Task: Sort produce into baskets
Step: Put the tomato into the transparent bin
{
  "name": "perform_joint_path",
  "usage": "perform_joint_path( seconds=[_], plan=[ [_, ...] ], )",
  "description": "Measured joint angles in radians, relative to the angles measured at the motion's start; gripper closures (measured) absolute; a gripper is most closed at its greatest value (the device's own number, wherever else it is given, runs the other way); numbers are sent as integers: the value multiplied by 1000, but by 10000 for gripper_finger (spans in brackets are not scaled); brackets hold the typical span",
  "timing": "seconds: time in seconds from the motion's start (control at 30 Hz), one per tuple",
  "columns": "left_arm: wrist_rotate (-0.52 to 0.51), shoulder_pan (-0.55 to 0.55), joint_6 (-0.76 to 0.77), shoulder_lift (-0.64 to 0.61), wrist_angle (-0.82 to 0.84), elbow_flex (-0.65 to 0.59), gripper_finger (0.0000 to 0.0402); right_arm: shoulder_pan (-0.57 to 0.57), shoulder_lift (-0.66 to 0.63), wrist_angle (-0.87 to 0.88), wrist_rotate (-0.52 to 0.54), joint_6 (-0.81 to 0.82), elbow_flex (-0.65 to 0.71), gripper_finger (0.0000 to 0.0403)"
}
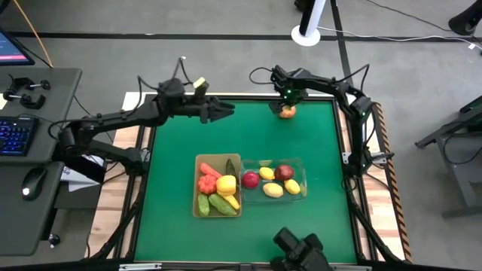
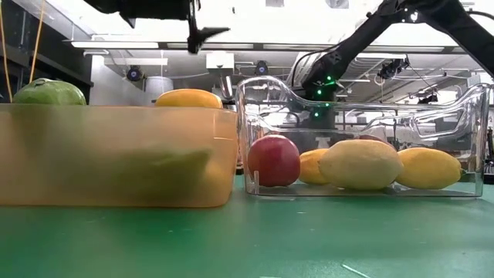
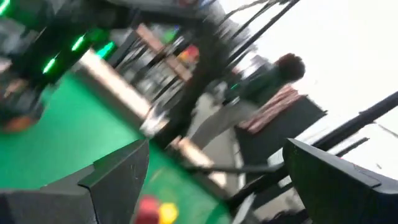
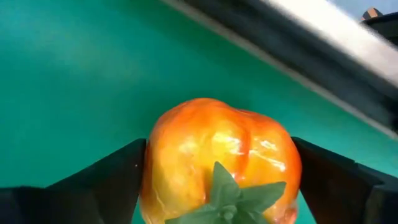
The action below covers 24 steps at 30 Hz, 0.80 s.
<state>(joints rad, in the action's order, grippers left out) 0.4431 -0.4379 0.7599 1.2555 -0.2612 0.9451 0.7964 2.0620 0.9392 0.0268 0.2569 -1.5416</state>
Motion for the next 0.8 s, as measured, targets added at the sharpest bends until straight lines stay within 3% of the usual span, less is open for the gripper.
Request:
perform_joint_path(
  seconds=[0.13,0.43,0.8],
  plan=[
    [-6,1,22,-29,-59,1,46,-23,-24,29,-26,-39,6,87],
    [-25,89,-95,-85,48,1,46,-80,-204,57,-41,-127,4,89],
    [-382,303,-102,-79,142,0,46,-292,-380,-33,-241,-133,2,89]
  ],
)
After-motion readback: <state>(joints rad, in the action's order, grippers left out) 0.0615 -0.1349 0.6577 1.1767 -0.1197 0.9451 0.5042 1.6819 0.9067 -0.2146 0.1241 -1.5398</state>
